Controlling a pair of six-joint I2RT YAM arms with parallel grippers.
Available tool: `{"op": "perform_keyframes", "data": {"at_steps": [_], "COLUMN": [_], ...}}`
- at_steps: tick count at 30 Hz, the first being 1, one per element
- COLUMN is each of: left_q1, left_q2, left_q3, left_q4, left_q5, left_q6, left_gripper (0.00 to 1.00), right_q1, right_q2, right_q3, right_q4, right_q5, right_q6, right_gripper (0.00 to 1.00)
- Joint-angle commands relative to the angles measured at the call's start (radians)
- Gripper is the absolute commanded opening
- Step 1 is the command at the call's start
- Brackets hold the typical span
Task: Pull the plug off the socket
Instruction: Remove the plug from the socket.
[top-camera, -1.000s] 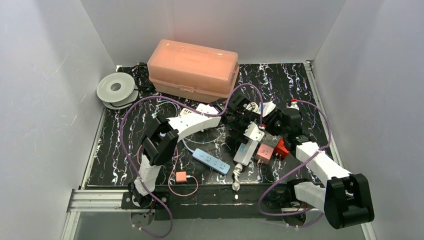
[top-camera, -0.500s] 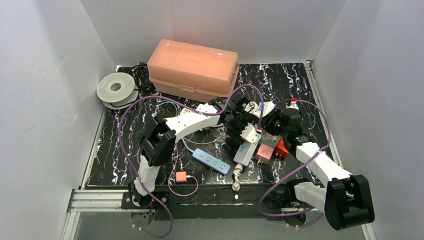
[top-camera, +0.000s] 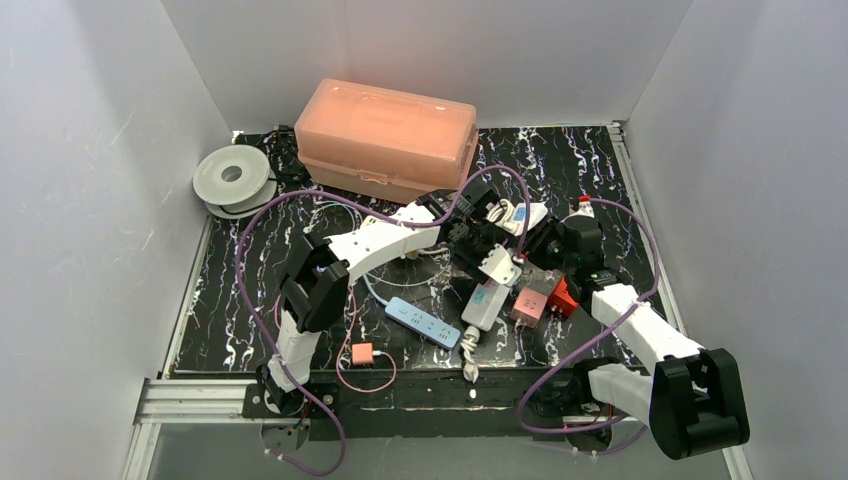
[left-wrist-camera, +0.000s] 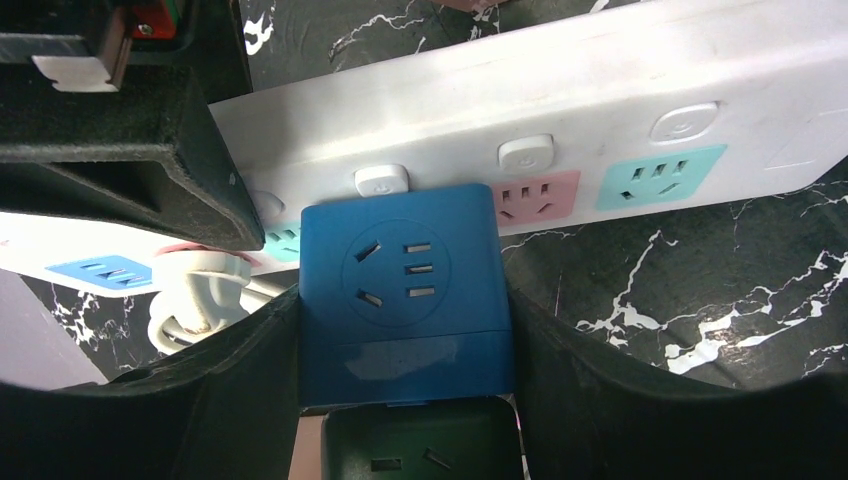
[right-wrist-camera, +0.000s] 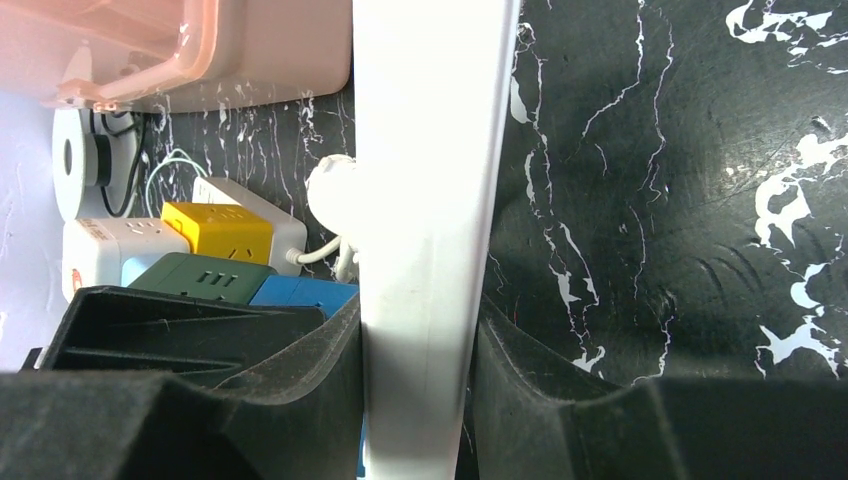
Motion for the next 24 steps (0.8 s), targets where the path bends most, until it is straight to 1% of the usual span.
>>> {"op": "perform_keyframes", "data": {"at_steps": [1, 3, 5, 9, 11, 14, 21, 24], "left_q1": [0.008, 0.008, 0.010, 0.009, 0.015, 0.024, 0.054, 0.051], "left_q2": [-0.080, -0.103, -0.138, -0.193, -0.199, -0.198, -0.215, -0.196], "left_q3": [0.022, 0.013, -0.015, -0.085, -0.077, -0.054, -0.067, -0.041], "left_q4": [-0.081, -0.101, -0.109, -0.086, -0.097, -0.109, -0.111, -0.104], "left_q5": [0.011, 0.005, 0.020, 0.040, 0.040, 0.031, 0.062, 0.093], "left_q6": [0.063, 0.066, 0.070, 0.123, 0.131, 0.117, 0.132, 0.126], "left_gripper": [0.23, 0.17, 0.16, 0.14, 0.11, 0.10, 0.09, 0.08], "right_q1": [0.002, 0.001, -0.003, -0.003, -0.003, -0.010, -0.010, 0.012], "right_q2": [0.024, 0.054, 0.076, 0.087, 0.097, 0.115, 0.119, 0.117], "right_q3": [0.049, 0.056, 0.046, 0.033, 0.042, 0.049, 0.046, 0.046], "right_q4": [0.062, 0.014, 0.005, 0.022, 0.012, -0.001, 0.014, 0.026], "right_q5": [0.065, 0.134, 0.166, 0.180, 0.191, 0.207, 0.223, 0.256], "right_q6": [-0.058, -0.069, -0.072, -0.079, -0.090, -0.110, -0.204, -0.227], "right_gripper": [0.01, 0.01, 0.01, 0.01, 0.01, 0.01, 0.01, 0.01]}}
